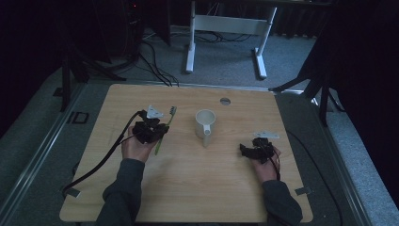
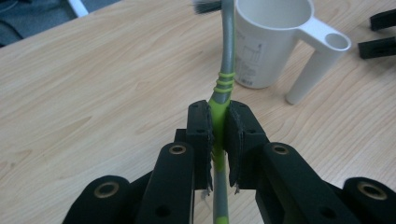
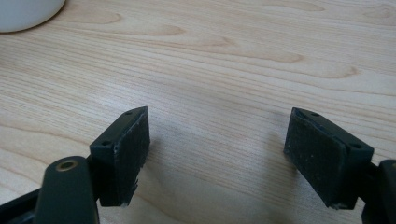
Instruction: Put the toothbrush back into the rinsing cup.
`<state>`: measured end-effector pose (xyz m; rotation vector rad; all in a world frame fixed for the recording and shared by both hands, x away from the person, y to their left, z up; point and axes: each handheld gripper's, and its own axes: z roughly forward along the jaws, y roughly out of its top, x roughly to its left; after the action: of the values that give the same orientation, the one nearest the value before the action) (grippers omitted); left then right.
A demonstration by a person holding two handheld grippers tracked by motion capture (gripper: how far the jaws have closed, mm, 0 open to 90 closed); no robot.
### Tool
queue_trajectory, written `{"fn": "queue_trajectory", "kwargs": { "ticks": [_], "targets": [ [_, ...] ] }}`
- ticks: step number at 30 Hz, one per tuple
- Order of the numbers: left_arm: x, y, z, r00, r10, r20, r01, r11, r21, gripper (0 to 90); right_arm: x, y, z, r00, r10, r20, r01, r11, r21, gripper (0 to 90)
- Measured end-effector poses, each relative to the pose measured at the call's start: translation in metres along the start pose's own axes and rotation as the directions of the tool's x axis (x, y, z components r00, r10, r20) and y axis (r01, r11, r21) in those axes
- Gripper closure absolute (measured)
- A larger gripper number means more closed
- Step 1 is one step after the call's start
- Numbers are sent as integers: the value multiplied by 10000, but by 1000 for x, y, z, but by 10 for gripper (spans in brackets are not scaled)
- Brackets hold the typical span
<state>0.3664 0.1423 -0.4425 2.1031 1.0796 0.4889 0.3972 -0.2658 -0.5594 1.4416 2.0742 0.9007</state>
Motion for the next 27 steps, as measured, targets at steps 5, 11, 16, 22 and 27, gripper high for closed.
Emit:
{"fn": "queue_trajectory", "kwargs": {
  "ticks": [5,11,16,22,27],
  "targets": [
    [-1,0,0,9996,157,244,-151,9996,-225,805,0,0,0,10000,3,0,-3,10000,1,219],
    [-2,0,1,9977,335,595,-306,9984,-486,805,0,0,0,10000,-10,-2,10,10000,5,219],
    [-3,0,-1,9969,357,708,-305,9968,-740,805,0,0,0,10000,-12,4,12,10000,2,219],
    [-4,0,-3,9957,528,767,-442,9929,-1109,805,0,0,0,10000,-4,1,4,10000,2,219],
    [-5,0,-4,9948,627,802,-513,9893,-1369,805,0,0,0,10000,-25,0,25,10000,4,219]
  ]
}}
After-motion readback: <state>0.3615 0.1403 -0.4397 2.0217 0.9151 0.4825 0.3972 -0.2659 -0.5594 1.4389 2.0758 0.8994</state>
